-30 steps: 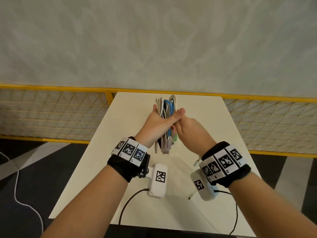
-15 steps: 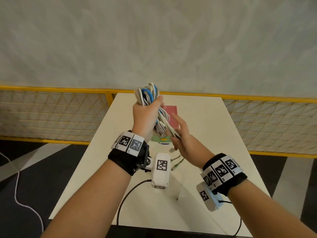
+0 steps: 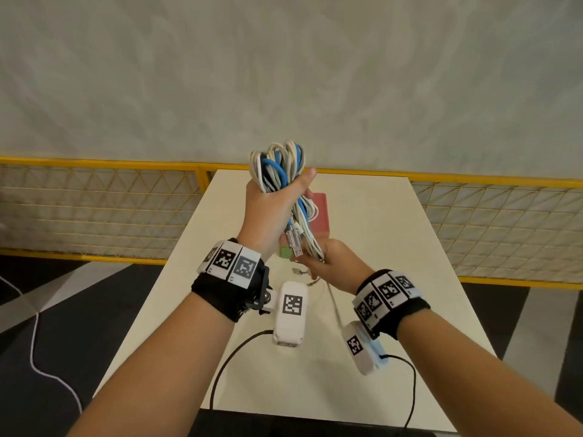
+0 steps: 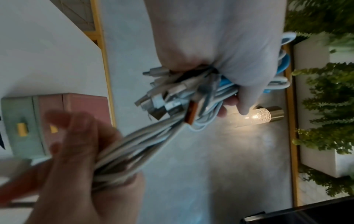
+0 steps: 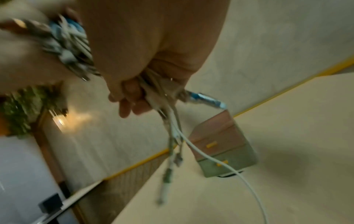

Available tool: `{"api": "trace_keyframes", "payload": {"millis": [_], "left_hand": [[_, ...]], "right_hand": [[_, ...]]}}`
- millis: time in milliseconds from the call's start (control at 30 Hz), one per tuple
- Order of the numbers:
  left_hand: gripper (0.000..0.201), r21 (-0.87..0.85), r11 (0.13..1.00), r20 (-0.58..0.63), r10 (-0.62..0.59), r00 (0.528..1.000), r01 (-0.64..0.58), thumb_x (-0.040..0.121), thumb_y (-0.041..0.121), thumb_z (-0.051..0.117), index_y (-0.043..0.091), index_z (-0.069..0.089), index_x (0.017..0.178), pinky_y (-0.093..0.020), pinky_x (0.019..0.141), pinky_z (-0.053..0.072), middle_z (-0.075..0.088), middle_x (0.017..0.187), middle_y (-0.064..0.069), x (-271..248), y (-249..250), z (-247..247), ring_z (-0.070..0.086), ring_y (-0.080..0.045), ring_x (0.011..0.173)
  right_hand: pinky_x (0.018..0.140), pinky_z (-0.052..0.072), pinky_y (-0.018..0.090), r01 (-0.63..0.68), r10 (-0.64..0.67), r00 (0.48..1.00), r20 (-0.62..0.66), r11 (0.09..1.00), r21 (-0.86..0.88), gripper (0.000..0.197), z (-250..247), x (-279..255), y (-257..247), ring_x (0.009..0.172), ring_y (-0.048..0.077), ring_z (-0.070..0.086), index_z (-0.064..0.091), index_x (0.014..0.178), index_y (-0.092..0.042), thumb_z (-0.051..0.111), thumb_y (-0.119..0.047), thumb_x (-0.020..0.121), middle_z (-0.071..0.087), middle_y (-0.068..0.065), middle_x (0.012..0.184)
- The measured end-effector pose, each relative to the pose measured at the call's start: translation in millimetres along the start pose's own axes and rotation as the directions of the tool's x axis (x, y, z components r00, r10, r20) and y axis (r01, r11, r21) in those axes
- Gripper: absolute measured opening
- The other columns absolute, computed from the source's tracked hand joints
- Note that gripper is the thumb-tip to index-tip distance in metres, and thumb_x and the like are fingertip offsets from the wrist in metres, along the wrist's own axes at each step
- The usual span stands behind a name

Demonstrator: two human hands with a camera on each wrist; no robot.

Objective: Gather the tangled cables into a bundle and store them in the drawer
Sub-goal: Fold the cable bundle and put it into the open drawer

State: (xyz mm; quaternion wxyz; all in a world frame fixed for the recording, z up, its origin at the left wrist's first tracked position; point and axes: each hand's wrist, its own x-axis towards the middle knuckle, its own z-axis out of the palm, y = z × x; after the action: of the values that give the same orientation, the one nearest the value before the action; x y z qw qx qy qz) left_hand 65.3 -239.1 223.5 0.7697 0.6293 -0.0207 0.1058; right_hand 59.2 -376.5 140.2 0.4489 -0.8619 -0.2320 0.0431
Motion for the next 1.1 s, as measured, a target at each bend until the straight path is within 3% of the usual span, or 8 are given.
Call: {"api": "trace_keyframes", "payload": {"millis": [200, 333, 433, 667, 800, 900, 967, 1100], "left_hand": [[0.022, -0.011, 0.996, 0.144, -0.09, 0.986, 0.093, 0.084, 0.02, 0.075, 0.015, 0.061, 0.067, -0.035, 0.061, 0.05, 0.055, 0.053, 0.001, -7, -7, -14, 0.054, -0.023, 0.055], [0.026, 0.233, 0.968, 0.29, -0.163, 0.943, 0.096, 0.085, 0.019, 0.073, 0.003, 0.066, 0.067, -0.028, 0.065, 0.051, 0.056, 0.049, 0.0, -15, -15, -12, 0.057, -0.016, 0.051], [0.036, 0.32, 0.94, 0.303, -0.219, 0.927, 0.117, 0.085, 0.021, 0.074, -0.014, 0.064, 0.081, -0.023, 0.064, 0.054, 0.061, 0.056, -0.013, -17, -21, -10, 0.061, -0.018, 0.056], [0.019, 0.424, 0.894, 0.312, -0.293, 0.904, 0.144, 0.075, 0.025, 0.083, 0.018, 0.072, 0.089, -0.022, 0.069, 0.056, 0.073, 0.078, 0.001, -21, -35, -10, 0.069, -0.008, 0.07], [0.034, 0.435, 0.895, 0.378, -0.281, 0.882, 0.099, 0.07, 0.022, 0.086, 0.02, 0.071, 0.1, -0.025, 0.082, 0.057, 0.075, 0.093, 0.002, -22, -34, -8, 0.071, -0.009, 0.089], [0.033, 0.465, 0.879, 0.385, -0.306, 0.87, 0.104, 0.07, 0.022, 0.087, 0.021, 0.071, 0.098, -0.023, 0.078, 0.056, 0.075, 0.092, 0.001, -19, -30, -8, 0.071, -0.009, 0.086], [0.03, 0.459, 0.876, 0.4, -0.352, 0.846, 0.147, 0.071, 0.021, 0.086, 0.024, 0.07, 0.096, -0.019, 0.072, 0.055, 0.075, 0.087, 0.004, -17, -26, -10, 0.071, -0.006, 0.082], [0.026, 0.467, 0.871, 0.421, -0.371, 0.828, 0.153, 0.074, 0.016, 0.083, 0.021, 0.071, 0.097, -0.018, 0.068, 0.054, 0.075, 0.083, 0.004, -18, -23, -12, 0.071, -0.006, 0.078]], "right_hand": [[0.065, 0.048, 0.018, 0.037, -0.027, 0.999, 0.045, 0.968, -0.247, 0.01, -20, 5, 19, 0.068, 0.002, 0.062, 0.071, 0.094, -0.021, 0.063, -0.019, 0.088, 0.071, -0.009, 0.08], [0.073, 0.041, 0.027, 0.011, -0.05, 0.998, -0.025, 0.622, -0.783, 0.016, -37, 17, 12, 0.077, 0.019, 0.064, 0.069, 0.09, -0.029, 0.06, -0.023, 0.078, 0.07, -0.006, 0.081], [0.067, 0.042, 0.03, -0.015, -0.099, 0.992, -0.075, 0.506, -0.862, 0.006, -38, 18, 4, 0.069, 0.023, 0.061, 0.067, 0.072, -0.023, 0.063, -0.027, 0.072, 0.065, -0.004, 0.071], [0.059, 0.037, 0.027, -0.079, -0.089, 0.982, -0.164, 0.597, -0.798, 0.01, -38, 10, -16, 0.077, 0.025, 0.061, 0.06, 0.079, -0.015, 0.057, -0.024, 0.082, 0.064, 0.003, 0.081], [0.06, 0.035, 0.027, -0.074, -0.088, 0.981, -0.175, 0.665, -0.743, 0.01, -39, 4, -26, 0.079, 0.023, 0.059, 0.052, 0.077, -0.019, 0.056, -0.026, 0.084, 0.058, 0.001, 0.082], [0.063, 0.036, 0.027, -0.083, -0.075, 0.977, -0.201, 0.731, -0.677, 0.013, -38, 3, -28, 0.082, 0.024, 0.059, 0.059, 0.092, -0.015, 0.058, -0.025, 0.083, 0.056, 0.003, 0.089], [0.067, 0.045, 0.029, -0.064, -0.096, 0.97, -0.224, 0.787, -0.614, 0.038, -37, 3, -27, 0.088, 0.023, 0.058, 0.056, 0.117, -0.013, 0.064, -0.022, 0.08, 0.054, 0.006, 0.103], [0.068, 0.053, 0.034, -0.017, -0.145, 0.937, -0.319, 0.89, -0.455, 0.1, -35, 0, -24, 0.085, 0.019, 0.055, 0.014, 0.15, -0.024, 0.074, -0.012, 0.071, 0.043, 0.004, 0.116]]}}
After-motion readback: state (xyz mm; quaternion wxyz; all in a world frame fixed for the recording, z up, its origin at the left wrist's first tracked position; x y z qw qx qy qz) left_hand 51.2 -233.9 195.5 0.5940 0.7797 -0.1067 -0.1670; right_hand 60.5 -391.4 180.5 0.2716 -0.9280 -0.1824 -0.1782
